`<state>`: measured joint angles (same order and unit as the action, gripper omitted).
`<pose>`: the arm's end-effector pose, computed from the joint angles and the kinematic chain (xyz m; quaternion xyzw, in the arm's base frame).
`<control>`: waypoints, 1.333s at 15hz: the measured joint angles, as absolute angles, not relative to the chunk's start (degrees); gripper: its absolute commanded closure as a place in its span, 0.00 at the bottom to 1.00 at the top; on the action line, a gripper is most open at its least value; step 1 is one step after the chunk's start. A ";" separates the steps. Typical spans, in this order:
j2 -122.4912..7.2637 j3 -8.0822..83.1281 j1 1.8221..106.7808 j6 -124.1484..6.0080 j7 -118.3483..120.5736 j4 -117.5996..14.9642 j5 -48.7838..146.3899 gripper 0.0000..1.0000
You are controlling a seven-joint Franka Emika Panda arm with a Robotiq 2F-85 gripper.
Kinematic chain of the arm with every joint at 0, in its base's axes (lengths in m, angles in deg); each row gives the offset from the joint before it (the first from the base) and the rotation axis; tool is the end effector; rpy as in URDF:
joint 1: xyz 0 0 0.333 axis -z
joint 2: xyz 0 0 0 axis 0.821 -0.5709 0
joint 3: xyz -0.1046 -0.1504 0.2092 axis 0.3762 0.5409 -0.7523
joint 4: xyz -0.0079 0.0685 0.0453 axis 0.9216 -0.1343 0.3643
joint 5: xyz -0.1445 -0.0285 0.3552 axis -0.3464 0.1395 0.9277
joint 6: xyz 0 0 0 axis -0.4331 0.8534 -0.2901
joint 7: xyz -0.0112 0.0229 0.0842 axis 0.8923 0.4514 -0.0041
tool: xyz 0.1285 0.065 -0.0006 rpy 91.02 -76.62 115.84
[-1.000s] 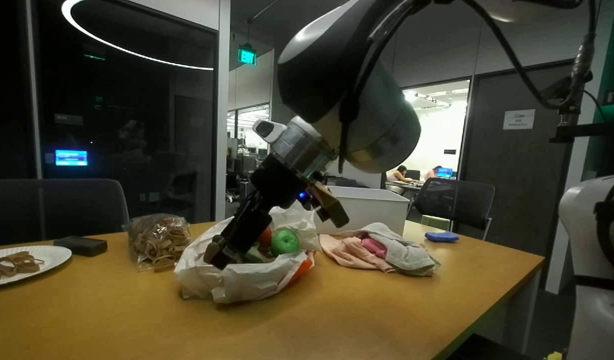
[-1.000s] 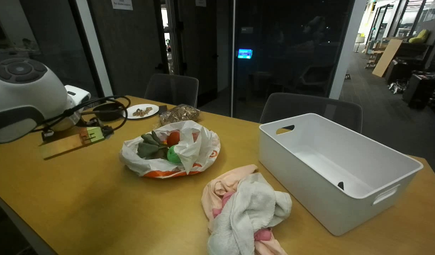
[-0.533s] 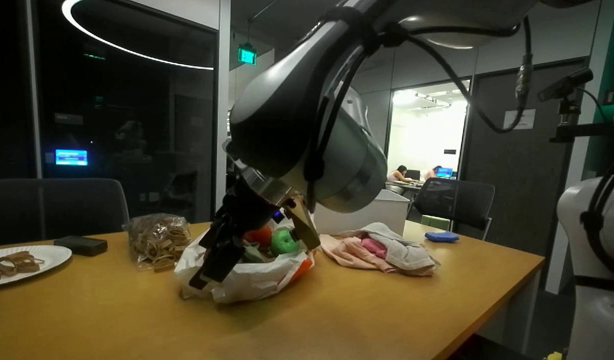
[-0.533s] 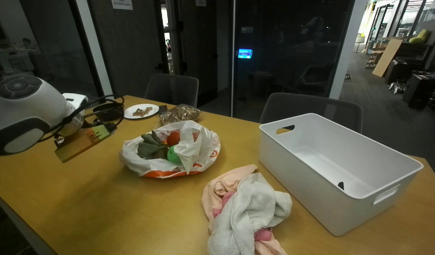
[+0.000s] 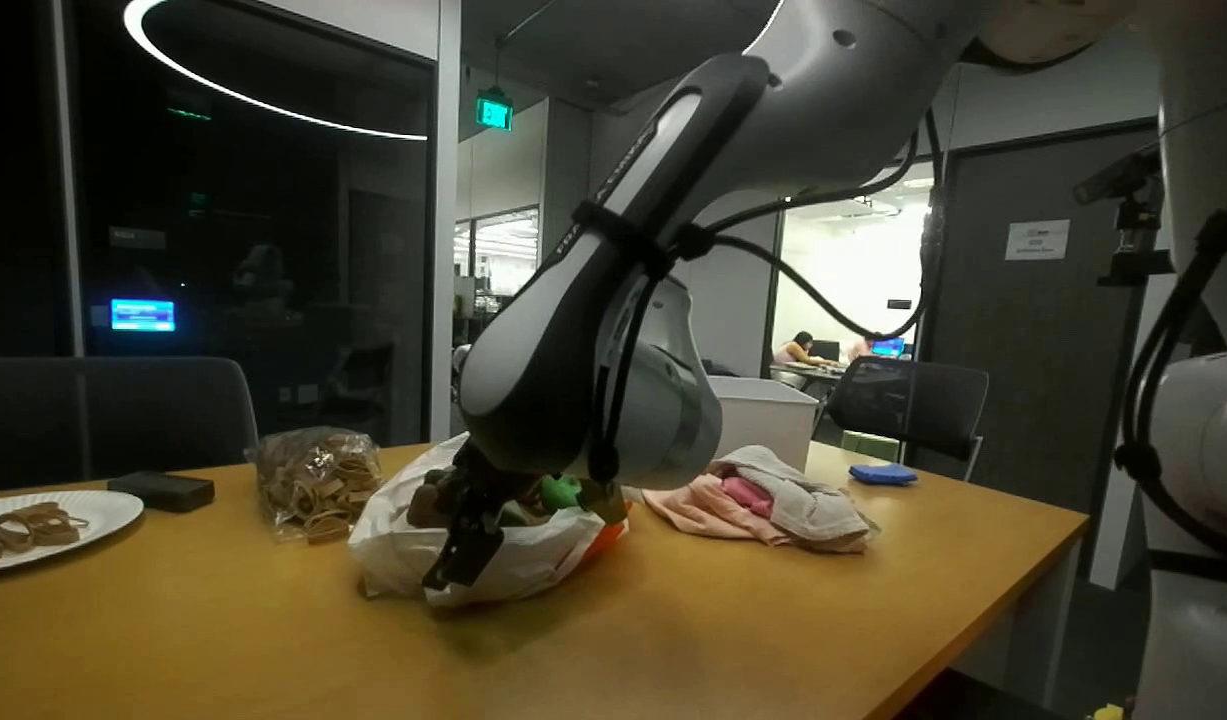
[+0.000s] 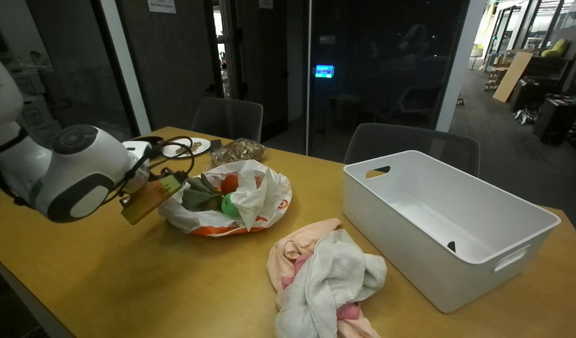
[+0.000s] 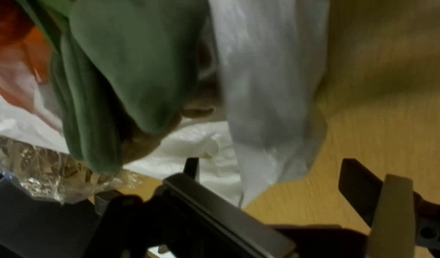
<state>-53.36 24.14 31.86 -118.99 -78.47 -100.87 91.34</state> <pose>0.4715 0.2136 0.2191 0.7978 0.5088 0.3157 0.0701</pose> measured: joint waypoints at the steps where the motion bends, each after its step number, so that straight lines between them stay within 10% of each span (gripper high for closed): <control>1: -54.52 25.25 31.87 -119.36 -78.90 -100.38 91.34 0.09; 10: -56.29 26.82 31.86 -118.65 -78.50 -98.44 91.34 0.88; 20: -47.84 26.35 36.11 -112.53 -63.37 -98.93 72.69 0.91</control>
